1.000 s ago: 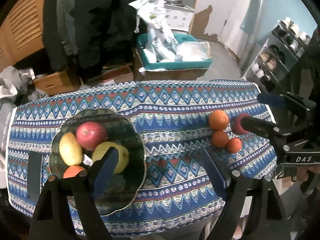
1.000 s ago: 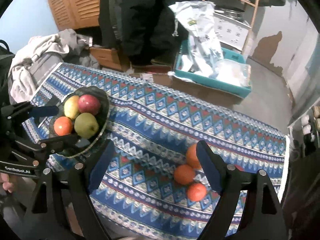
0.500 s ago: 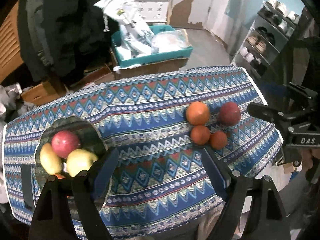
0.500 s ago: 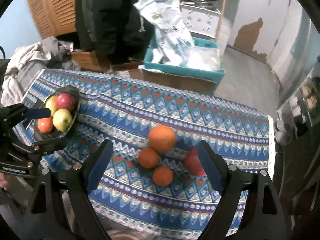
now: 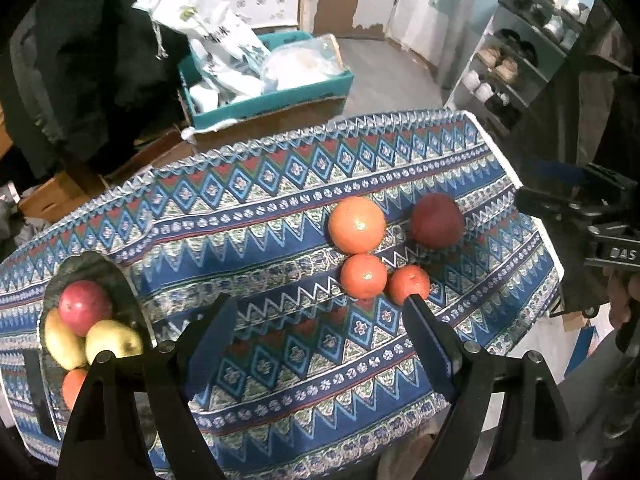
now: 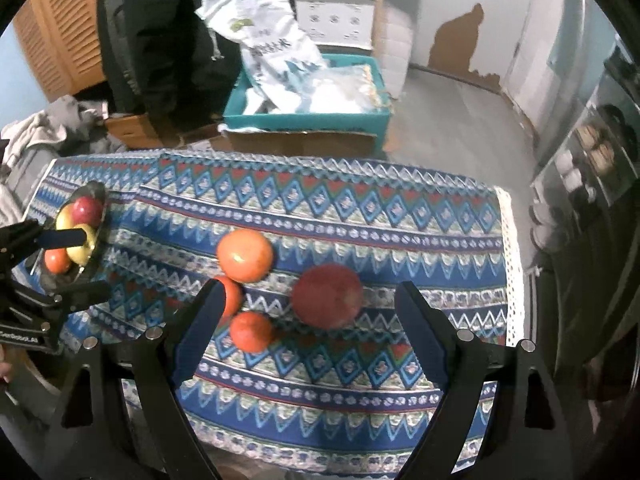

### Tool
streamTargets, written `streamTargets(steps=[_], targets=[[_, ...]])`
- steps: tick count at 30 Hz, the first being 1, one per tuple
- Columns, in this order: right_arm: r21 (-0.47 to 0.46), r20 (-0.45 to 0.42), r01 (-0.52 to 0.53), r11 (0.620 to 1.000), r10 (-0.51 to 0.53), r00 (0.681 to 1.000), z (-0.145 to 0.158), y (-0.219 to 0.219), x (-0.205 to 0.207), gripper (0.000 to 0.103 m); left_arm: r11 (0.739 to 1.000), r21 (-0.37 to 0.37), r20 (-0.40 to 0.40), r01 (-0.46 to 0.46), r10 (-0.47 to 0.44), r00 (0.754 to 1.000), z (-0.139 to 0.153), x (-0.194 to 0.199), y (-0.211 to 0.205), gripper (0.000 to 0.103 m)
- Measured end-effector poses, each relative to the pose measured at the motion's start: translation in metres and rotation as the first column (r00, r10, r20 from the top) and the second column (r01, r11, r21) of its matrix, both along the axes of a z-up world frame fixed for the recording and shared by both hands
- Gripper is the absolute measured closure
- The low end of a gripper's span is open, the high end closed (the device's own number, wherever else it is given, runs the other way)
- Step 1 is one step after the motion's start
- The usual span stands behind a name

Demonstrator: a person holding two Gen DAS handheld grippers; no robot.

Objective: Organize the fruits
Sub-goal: 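Move the left tool to the large orange while the right tool approaches the red apple, then grasp the large orange with the left tool while the right tool grasps the red apple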

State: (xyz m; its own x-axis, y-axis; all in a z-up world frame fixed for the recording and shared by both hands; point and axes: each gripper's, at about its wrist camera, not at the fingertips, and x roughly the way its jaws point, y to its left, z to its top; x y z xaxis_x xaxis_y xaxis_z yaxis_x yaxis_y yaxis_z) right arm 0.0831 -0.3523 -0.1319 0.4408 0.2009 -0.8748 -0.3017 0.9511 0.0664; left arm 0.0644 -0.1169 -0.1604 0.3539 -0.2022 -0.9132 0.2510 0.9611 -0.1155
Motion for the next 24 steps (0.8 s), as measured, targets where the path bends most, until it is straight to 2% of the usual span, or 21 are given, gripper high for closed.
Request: streamTargets(steps=[7,11,21,24], targets=[[-0.004,-0.035,0.039,0.999,-0.039,0.999,-0.019,-0.020,0.003,0.017,0.999,-0.032,-0.061,-0.021,0.019,0.998,-0.035,0.020,-0.020,0.017],[-0.020,-0.053,0.042,0.999,-0.043,0.998,-0.031,-0.022,0.005,0.017,1.000,-0.015,-0.085,-0.020,0.018,0.996,-0.057,0.029,-0.032,0.017],[-0.040,-0.120,0.030,0.999,-0.035,0.992,-0.063,-0.020,0.012,0.017,1.000,0.012,-0.113,0.025,-0.024,0.993,-0.085,0.038,-0.057,0.017],[-0.041,-0.129,0.027,0.999,-0.032,0.991,-0.066,-0.019,0.013,0.017,1.000,0.010,-0.144,0.030,-0.028,0.989,-0.093,0.041,-0.061,0.017]])
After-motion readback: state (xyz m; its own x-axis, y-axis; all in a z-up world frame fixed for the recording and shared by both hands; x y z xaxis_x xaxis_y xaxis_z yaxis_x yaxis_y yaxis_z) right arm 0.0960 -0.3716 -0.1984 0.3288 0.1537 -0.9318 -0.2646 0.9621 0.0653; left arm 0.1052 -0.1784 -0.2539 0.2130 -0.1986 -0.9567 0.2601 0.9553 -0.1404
